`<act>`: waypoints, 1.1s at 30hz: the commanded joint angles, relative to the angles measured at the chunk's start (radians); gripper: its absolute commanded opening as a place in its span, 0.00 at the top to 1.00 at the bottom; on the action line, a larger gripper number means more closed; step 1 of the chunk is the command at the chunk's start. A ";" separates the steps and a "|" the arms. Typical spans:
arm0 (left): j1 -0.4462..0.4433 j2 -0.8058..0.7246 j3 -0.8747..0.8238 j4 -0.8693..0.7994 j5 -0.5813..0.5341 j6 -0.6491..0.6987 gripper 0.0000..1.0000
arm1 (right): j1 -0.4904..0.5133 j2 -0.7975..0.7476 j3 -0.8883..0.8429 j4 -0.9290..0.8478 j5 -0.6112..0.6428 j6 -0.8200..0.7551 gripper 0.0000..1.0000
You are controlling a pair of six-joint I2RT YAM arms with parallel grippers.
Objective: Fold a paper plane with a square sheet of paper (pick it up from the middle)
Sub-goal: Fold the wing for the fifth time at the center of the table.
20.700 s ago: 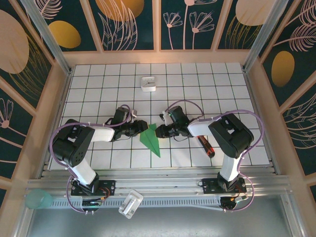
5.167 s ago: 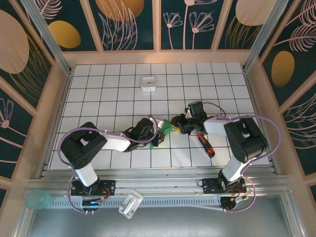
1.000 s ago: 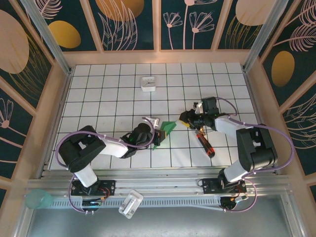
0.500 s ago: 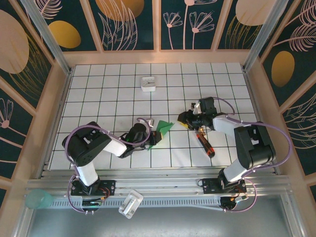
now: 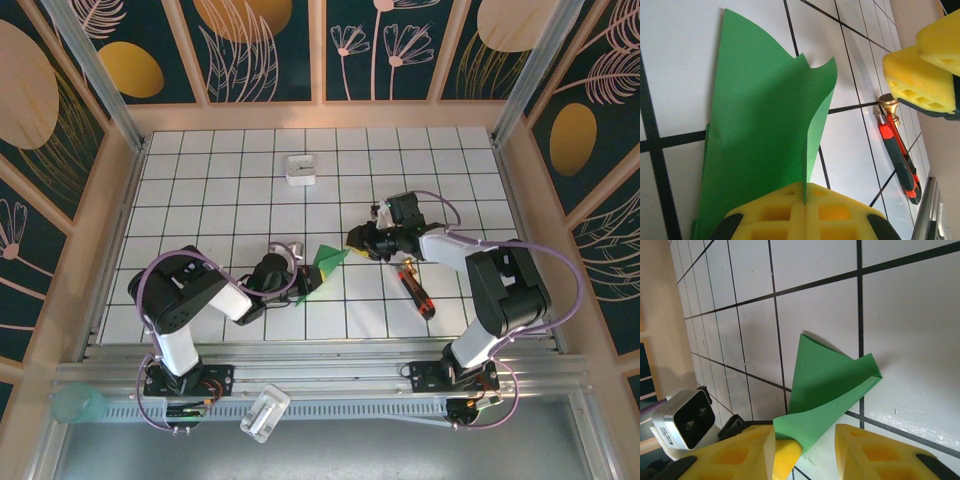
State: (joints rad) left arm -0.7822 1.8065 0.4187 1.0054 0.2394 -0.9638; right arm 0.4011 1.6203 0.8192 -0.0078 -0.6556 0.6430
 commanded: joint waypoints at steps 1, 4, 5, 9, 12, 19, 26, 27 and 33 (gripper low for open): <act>0.012 0.020 -0.016 0.086 0.010 -0.045 1.00 | 0.013 0.018 0.030 -0.009 0.010 -0.031 0.64; 0.015 0.030 -0.023 0.105 0.010 -0.070 1.00 | 0.032 0.028 0.041 -0.006 0.017 -0.041 0.64; 0.017 0.030 -0.025 0.107 0.007 -0.078 1.00 | 0.040 0.031 0.046 -0.006 0.024 -0.044 0.64; 0.018 0.022 -0.040 0.109 -0.012 -0.102 1.00 | 0.069 0.048 0.065 0.002 0.042 -0.052 0.66; 0.018 0.029 -0.053 0.137 -0.020 -0.135 1.00 | 0.082 0.064 0.086 -0.001 0.054 -0.058 0.69; 0.019 0.028 -0.064 0.169 -0.036 -0.178 1.00 | 0.091 0.095 0.112 -0.011 0.050 -0.062 0.71; 0.018 0.043 -0.028 0.198 -0.011 -0.205 1.00 | 0.089 0.086 0.120 -0.036 0.074 -0.075 0.72; 0.018 0.043 -0.017 0.187 -0.006 -0.201 1.00 | 0.085 0.079 0.114 -0.037 0.078 -0.077 0.72; 0.005 0.046 -0.002 0.222 0.020 -0.220 1.00 | 0.061 0.027 0.086 -0.032 0.090 -0.080 0.72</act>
State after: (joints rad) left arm -0.7715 1.8423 0.4057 1.1671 0.2359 -1.1618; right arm 0.4732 1.7039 0.9138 -0.0273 -0.5900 0.5835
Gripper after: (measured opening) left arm 0.061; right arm 0.277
